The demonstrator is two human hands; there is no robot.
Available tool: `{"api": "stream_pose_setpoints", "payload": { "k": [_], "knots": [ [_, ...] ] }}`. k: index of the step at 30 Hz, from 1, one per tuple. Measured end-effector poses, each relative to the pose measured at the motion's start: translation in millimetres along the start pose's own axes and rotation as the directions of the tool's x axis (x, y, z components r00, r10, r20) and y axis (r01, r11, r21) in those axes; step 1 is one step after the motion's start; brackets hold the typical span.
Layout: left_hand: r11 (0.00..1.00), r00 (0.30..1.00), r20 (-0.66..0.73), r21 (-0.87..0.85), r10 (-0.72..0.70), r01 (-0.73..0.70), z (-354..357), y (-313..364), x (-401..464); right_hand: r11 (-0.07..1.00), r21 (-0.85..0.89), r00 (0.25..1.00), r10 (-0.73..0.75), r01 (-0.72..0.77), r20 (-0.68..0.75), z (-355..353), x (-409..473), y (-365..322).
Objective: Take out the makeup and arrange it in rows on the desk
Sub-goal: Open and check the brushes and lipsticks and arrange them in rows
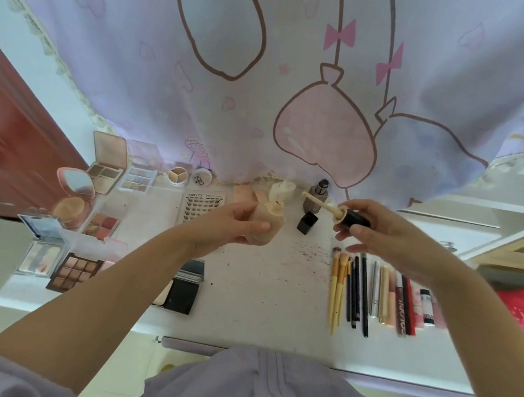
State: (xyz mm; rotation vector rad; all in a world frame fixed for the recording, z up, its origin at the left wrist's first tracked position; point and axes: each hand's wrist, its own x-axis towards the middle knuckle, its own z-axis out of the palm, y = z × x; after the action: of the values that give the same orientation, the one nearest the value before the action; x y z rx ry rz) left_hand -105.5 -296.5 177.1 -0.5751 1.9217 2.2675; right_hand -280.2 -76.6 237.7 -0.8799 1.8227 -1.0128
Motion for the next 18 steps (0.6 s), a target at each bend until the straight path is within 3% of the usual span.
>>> {"api": "stream_pose_setpoints", "payload": {
  "k": [4, 9, 11, 18],
  "knots": [
    [0.997, 0.977, -0.207, 0.068, 0.042, -0.029, 6, -17, 3, 0.986, 0.161, 0.999, 0.042, -0.038, -0.018, 24, 5, 29],
    [0.990, 0.927, -0.374, 0.136, 0.008, 0.046, 14, -42, 12, 0.918, 0.381, 0.990, 0.135, -0.110, -0.040, 50, 19, 48],
    [0.984, 0.902, -0.431, 0.154, -0.013, 0.087, 17, -55, 18, 0.926, 0.362, 0.986, 0.150, -0.112, -0.079, 59, 27, 59],
    [0.917, 0.817, -0.576, 0.342, 0.030, 0.207, 25, -76, 55, 0.987, 0.046, 0.925, 0.161, -0.154, -0.345, 81, 76, 116]
  ]
}}
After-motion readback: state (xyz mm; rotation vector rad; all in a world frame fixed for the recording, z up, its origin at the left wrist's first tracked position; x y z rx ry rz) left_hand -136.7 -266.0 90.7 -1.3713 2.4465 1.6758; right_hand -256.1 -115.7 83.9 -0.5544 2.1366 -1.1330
